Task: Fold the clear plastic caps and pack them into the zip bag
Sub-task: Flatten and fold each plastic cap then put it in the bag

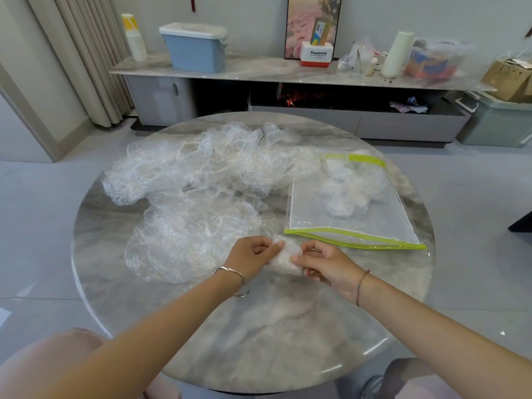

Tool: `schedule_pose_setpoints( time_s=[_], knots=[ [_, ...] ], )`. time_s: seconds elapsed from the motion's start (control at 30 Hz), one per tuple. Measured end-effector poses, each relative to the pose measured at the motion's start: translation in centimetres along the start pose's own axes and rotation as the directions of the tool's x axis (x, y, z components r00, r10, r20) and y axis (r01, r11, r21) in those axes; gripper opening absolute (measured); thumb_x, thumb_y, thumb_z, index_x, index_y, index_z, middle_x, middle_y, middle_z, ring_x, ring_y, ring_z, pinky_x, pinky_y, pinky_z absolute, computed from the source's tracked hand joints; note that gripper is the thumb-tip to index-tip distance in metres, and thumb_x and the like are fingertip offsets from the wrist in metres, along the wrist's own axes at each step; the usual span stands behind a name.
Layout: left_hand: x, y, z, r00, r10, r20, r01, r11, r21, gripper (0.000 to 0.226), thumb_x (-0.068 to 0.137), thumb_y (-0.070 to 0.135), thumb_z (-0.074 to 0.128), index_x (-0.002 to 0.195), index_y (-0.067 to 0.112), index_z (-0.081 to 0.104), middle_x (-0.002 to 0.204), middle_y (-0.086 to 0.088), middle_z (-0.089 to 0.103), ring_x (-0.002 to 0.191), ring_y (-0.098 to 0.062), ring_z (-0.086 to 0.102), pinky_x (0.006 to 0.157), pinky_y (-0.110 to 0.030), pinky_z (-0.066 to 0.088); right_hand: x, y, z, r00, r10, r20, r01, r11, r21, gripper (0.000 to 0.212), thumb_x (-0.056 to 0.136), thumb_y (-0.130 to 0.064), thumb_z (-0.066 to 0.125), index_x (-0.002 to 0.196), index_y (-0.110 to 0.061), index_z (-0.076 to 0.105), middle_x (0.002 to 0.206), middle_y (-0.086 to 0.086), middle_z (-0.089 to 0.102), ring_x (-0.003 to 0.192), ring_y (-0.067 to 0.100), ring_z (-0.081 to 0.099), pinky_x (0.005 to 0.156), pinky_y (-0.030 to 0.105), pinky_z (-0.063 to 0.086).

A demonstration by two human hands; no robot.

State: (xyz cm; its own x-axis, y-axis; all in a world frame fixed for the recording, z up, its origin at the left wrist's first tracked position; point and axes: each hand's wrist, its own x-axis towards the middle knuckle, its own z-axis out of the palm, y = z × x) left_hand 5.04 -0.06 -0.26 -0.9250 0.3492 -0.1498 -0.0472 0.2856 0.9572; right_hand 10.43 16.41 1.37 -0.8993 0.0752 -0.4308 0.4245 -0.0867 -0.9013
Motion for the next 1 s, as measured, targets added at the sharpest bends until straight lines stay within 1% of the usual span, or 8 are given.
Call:
schedule_pose_setpoints(
  time_s=[0.2,0.37,0.47,0.57,0.63,0.7,0.9,1.0],
  knots=[
    [0.5,1.3,2.5,0.990,-0.067,0.125,0.085,0.985,-0.151,0.019,0.083,0.029,0.070,0.069,0.018,0.063,0.048,0.014,0.051,0.046,0.001,0.043,0.052,-0.010,0.038,-0.9,-0.9,-2.4,0.990,0.129,0.058,-0.136,0.984,0.119,0.032,0.082,-0.006,0.068,0.113,-0.010,0.060,0.066,-0.006,0.063,0.051,0.005,0.058,0.044,0.015,0.044],
    [2.3,2.6,4.1,0.984,-0.040,0.172,0.068,0.985,-0.161,0.021,0.086,0.030,0.067,0.071,0.015,0.062,0.057,0.008,0.055,0.054,-0.003,0.050,0.059,-0.013,0.046,-1.2,-1.5,-4.7,0.993,0.118,-0.007,-0.112,0.960,0.257,0.003,0.084,-0.011,0.066,0.085,-0.011,0.063,0.061,-0.002,0.062,0.054,0.010,0.064,0.053,0.018,0.054],
    [4.6,3.0,4.7,0.997,0.000,0.072,0.016,0.974,-0.224,0.019,0.093,0.023,0.056,0.082,0.012,0.064,0.071,0.005,0.065,0.060,-0.002,0.059,0.064,-0.015,0.049,-1.2,-1.9,-6.5,0.993,0.064,-0.101,-0.030,0.953,0.302,0.005,0.085,-0.007,0.064,0.080,-0.009,0.063,0.069,0.005,0.066,0.061,0.013,0.068,0.060,0.020,0.057],
    [7.2,1.4,4.7,0.964,0.265,0.020,-0.260,0.927,0.269,0.028,0.084,0.029,0.069,0.110,0.020,0.062,0.110,0.007,0.062,0.091,0.003,0.057,0.084,-0.011,0.041,-1.2,-1.9,-8.0,0.980,0.001,-0.198,0.054,0.962,0.269,0.005,0.085,-0.005,0.064,0.080,-0.006,0.062,0.073,0.006,0.067,0.068,0.016,0.069,0.066,0.020,0.058],
    [8.7,0.5,4.7,0.940,0.280,0.192,-0.339,0.734,0.589,0.057,0.080,0.038,0.071,0.131,0.025,0.050,0.135,0.007,0.048,0.122,-0.009,0.043,0.102,-0.019,0.030,-1.2,-1.9,-8.7,0.972,-0.017,-0.233,0.082,0.959,0.271,0.007,0.086,-0.006,0.064,0.079,-0.005,0.062,0.071,0.005,0.068,0.070,0.017,0.069,0.069,0.021,0.058],
    [9.8,0.2,5.1,0.929,0.230,0.288,-0.369,0.600,0.710,0.064,0.084,0.043,0.065,0.140,0.029,0.040,0.149,0.006,0.034,0.136,-0.015,0.029,0.110,-0.027,0.023,-1.1,-1.8,-9.1,0.969,-0.018,-0.245,0.087,0.958,0.273,0.007,0.085,-0.007,0.064,0.079,-0.005,0.062,0.073,0.006,0.068,0.072,0.017,0.070,0.072,0.022,0.058],
    [11.1,2.8,6.1,0.958,0.210,0.193,-0.281,0.584,0.761,0.037,0.097,0.043,0.040,0.122,0.026,0.062,0.119,-0.004,0.065,0.111,-0.025,0.057,0.088,-0.033,0.044,-0.7,-1.9,-9.3,0.946,-0.103,-0.307,0.176,0.959,0.221,0.010,0.087,-0.008,0.064,0.077,-0.005,0.062,0.070,0.007,0.067,0.068,0.015,0.070,0.068,0.020,0.057],
    [10.7,4.9,6.4,0.938,0.326,0.119,-0.292,0.556,0.778,0.043,0.100,0.043,0.031,0.115,0.021,0.064,0.102,-0.010,0.068,0.098,-0.031,0.060,0.075,-0.036,0.045,0.0,-1.4,-9.1,0.816,-0.412,-0.405,0.369,0.911,-0.183,0.019,0.086,-0.003,0.065,0.069,-0.011,0.061,0.066,0.002,0.063,0.061,0.007,0.067,0.062,0.017,0.053]
  ],
)
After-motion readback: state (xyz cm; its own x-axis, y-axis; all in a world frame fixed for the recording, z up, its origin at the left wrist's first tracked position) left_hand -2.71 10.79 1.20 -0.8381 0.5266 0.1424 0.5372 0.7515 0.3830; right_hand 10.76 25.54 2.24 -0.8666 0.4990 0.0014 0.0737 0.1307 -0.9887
